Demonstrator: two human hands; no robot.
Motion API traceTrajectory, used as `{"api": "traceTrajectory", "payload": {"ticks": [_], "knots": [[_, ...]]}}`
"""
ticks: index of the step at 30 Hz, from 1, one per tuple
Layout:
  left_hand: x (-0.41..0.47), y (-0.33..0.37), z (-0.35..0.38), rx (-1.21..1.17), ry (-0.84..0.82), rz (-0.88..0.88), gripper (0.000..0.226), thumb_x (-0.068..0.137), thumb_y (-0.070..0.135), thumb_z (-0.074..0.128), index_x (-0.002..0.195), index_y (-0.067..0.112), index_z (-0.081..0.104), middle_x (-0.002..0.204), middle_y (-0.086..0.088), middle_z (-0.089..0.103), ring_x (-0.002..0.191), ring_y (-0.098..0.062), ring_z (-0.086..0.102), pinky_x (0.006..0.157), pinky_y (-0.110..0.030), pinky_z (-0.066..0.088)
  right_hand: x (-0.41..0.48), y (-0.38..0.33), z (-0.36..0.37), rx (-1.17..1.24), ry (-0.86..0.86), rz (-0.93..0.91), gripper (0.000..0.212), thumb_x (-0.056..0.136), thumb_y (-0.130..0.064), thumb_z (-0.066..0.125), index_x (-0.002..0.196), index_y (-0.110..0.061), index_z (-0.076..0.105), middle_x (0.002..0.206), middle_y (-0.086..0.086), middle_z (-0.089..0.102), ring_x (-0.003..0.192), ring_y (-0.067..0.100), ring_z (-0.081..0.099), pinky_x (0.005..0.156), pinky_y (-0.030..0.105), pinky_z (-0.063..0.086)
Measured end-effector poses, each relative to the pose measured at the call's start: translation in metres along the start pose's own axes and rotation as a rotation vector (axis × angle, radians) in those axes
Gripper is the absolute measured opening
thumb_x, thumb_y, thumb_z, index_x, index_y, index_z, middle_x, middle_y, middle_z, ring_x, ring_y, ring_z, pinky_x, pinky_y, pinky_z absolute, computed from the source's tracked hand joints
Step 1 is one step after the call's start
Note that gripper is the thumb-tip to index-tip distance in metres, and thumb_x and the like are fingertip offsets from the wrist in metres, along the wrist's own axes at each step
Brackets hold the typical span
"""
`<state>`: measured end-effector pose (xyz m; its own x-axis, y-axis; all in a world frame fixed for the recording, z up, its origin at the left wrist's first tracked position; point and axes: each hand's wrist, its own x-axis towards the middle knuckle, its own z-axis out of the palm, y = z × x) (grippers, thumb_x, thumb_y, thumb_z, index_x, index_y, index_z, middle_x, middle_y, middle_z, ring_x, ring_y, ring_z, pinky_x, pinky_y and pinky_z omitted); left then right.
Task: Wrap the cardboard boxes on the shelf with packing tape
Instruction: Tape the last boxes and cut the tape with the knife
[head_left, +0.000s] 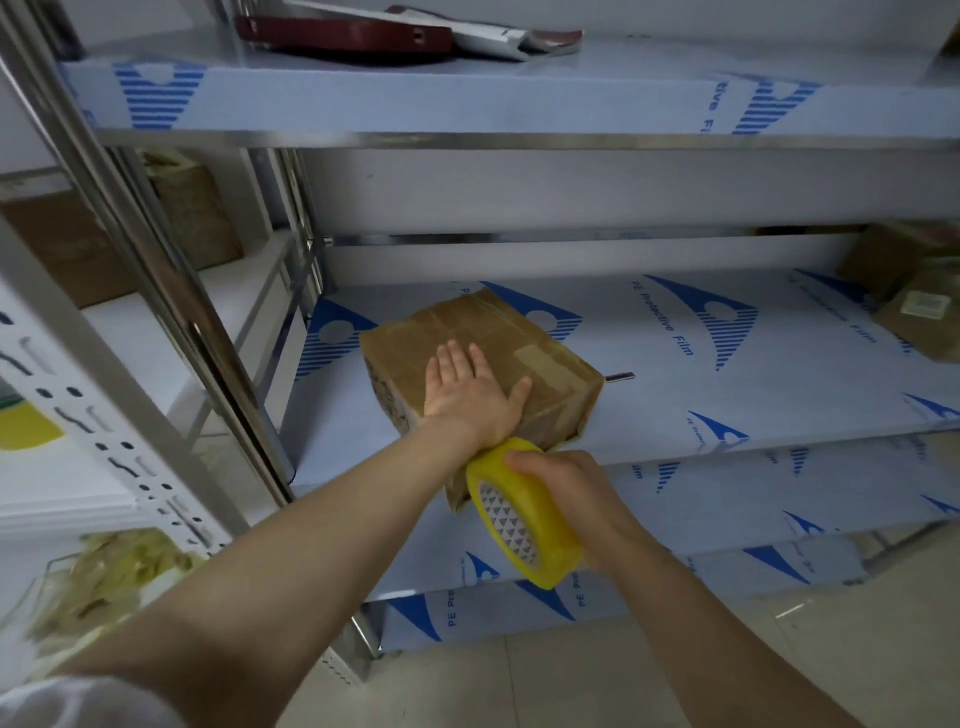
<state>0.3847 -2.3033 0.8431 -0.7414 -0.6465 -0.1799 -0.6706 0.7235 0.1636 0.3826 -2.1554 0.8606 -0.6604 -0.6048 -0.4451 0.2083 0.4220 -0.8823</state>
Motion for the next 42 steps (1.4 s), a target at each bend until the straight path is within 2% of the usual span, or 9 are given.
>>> {"api": "traceTrajectory", "payload": {"ticks": [7,13,20,25,28,31,34,38,42], "knots": [[0.018,-0.014,-0.011,-0.023,0.005,0.036,0.093,0.087,0.075,0.004,0.152,0.008,-0.007,0.158,-0.014,-0.014,0.146,-0.026,-0.016,0.117,-0.04,-0.009,0.006,0.001,0.001,-0.017,0.017,0.002,0.017,0.083,-0.033,0.068,0.074,-0.019,0.066,0.087,0.004,0.069,0.087,0.025,0.065,0.089,0.044,0.052],[0.074,-0.073,-0.028,0.09,0.083,-0.201,0.095,0.087,0.075,0.01,0.152,0.007,-0.005,0.159,-0.018,0.0,0.147,-0.032,-0.003,0.119,-0.045,-0.001,0.017,0.004,0.001,-0.045,0.032,0.025,0.023,0.084,-0.033,0.067,0.085,-0.011,0.069,0.084,0.005,0.067,0.066,0.013,0.055,0.066,0.029,0.045],[0.066,-0.064,-0.027,0.085,0.092,-0.205,0.095,0.088,0.073,0.007,0.15,0.003,-0.008,0.158,-0.018,-0.012,0.146,-0.029,-0.011,0.119,-0.043,-0.004,0.019,0.006,0.003,-0.043,0.027,0.007,0.019,0.082,-0.034,0.069,0.071,-0.019,0.066,0.079,0.0,0.067,0.076,0.019,0.062,0.075,0.033,0.048],[0.009,-0.015,0.002,0.059,0.015,0.097,0.1,0.084,0.078,0.01,0.15,0.006,-0.013,0.157,-0.015,-0.017,0.146,-0.027,-0.015,0.118,-0.04,-0.008,0.022,0.004,0.003,0.007,0.02,-0.012,0.013,0.083,-0.027,0.069,0.071,-0.022,0.066,0.07,-0.005,0.066,0.071,0.014,0.062,0.062,0.027,0.047],[0.004,-0.011,0.002,0.015,-0.035,0.13,0.094,0.088,0.074,0.015,0.151,0.009,-0.011,0.158,-0.014,-0.015,0.146,-0.025,-0.015,0.117,-0.038,-0.008,0.021,0.005,0.006,-0.001,0.016,-0.004,0.011,0.08,-0.032,0.071,0.077,-0.021,0.068,0.082,0.0,0.07,0.082,0.021,0.065,0.081,0.038,0.054],[0.008,-0.024,-0.026,-0.236,-0.167,0.194,0.08,0.092,0.059,0.037,0.153,0.018,0.008,0.16,-0.01,-0.009,0.147,-0.024,-0.012,0.117,-0.038,-0.007,0.016,0.004,0.006,-0.006,0.005,0.011,0.037,0.065,-0.047,0.074,0.088,-0.018,0.07,0.097,0.005,0.071,0.093,0.029,0.066,0.092,0.05,0.051],[-0.011,-0.053,-0.037,-0.384,-0.279,0.352,0.088,0.066,0.042,0.046,0.15,0.028,0.024,0.16,-0.002,-0.003,0.146,-0.018,-0.015,0.113,-0.041,-0.016,0.013,0.008,0.002,0.039,-0.03,0.026,0.029,0.069,-0.041,0.077,0.087,-0.02,0.068,0.098,0.006,0.07,0.094,0.029,0.065,0.093,0.049,0.05],[-0.029,-0.086,0.0,-0.154,-0.023,0.549,0.102,0.061,0.061,0.045,0.151,0.026,0.015,0.16,-0.003,0.0,0.147,-0.021,-0.008,0.112,-0.04,-0.017,0.011,0.012,0.002,0.106,0.009,-0.021,0.014,0.082,-0.029,0.071,0.081,-0.019,0.062,0.08,-0.004,0.062,0.077,0.016,0.059,0.078,0.034,0.048],[-0.035,-0.093,0.023,-0.096,0.233,0.66,0.082,0.077,0.054,0.044,0.145,0.008,0.037,0.15,-0.021,0.032,0.14,-0.039,0.026,0.113,-0.058,0.007,0.005,0.007,0.002,0.089,0.027,-0.077,0.017,0.082,-0.03,0.072,0.072,-0.022,0.061,0.08,-0.002,0.064,0.079,0.02,0.063,0.077,0.035,0.052]]}}
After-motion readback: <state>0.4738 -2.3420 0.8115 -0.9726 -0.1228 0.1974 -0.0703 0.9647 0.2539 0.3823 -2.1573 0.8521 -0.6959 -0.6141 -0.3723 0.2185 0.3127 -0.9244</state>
